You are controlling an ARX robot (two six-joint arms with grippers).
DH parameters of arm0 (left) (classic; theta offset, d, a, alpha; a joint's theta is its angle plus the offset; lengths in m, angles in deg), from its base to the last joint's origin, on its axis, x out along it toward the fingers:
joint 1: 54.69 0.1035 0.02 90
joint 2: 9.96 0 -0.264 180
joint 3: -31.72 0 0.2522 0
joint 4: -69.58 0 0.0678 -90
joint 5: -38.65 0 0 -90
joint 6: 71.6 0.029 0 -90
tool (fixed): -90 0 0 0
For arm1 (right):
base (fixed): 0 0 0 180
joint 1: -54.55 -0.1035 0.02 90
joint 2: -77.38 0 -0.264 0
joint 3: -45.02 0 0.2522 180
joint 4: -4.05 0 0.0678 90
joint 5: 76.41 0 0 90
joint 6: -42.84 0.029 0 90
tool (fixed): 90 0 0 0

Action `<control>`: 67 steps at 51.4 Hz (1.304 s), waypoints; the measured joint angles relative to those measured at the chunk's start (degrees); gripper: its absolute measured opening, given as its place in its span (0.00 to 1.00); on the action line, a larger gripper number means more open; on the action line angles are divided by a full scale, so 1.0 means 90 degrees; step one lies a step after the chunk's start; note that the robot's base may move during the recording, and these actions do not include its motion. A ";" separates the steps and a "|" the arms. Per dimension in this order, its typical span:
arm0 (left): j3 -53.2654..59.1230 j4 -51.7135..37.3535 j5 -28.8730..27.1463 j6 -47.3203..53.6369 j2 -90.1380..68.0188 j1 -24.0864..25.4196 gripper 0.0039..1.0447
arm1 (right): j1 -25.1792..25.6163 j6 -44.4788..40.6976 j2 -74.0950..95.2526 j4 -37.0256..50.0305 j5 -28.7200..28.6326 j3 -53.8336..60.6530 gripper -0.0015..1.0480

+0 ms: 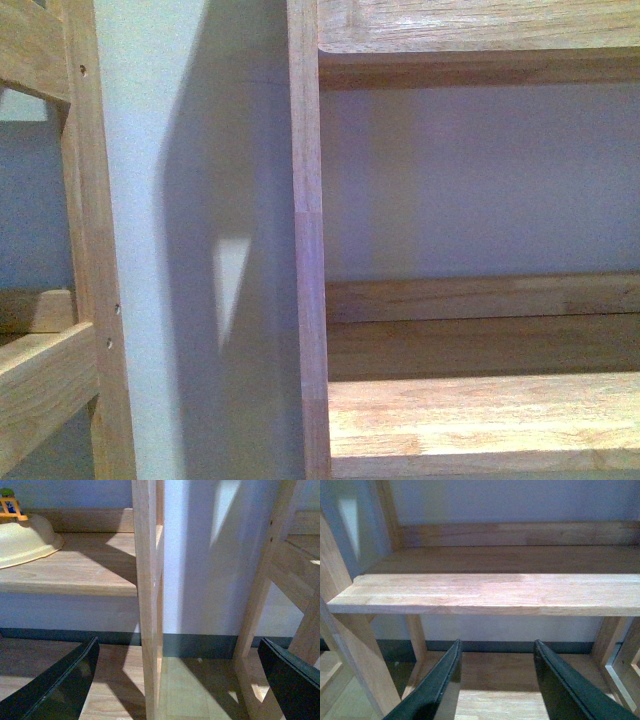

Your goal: Put away toys

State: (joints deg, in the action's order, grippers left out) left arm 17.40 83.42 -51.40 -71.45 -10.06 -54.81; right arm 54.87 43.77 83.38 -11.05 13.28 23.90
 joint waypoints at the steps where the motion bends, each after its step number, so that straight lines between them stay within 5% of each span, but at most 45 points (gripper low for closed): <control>1: 0.0000 0.0000 0.0002 0.0000 0.0000 0.0000 0.94 | -0.0005 -0.0022 -0.0022 0.0015 0.0007 0.0051 0.33; 9: 0.0000 0.0000 0.0002 0.0000 0.0000 0.0000 0.94 | -0.0010 -0.0053 -0.0163 0.0051 0.0012 0.0277 0.04; 48: 0.0000 0.0000 0.0002 0.0000 0.0000 0.0000 0.94 | -0.0012 -0.0073 -0.0622 0.0126 0.0015 0.0729 0.04; 58: 0.0000 0.0000 0.0002 0.0000 0.0000 0.0000 0.94 | -0.0012 -0.0083 -0.0622 0.0126 0.0015 0.0729 0.42; 67: 0.0000 0.0000 0.0002 0.0000 0.0000 0.0000 0.94 | -0.0012 -0.0083 -0.0624 0.0126 0.0015 0.0729 0.65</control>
State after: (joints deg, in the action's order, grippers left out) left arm 17.40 83.42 -51.38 -71.45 -10.06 -54.81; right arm 54.76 43.03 77.76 -9.92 13.41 30.46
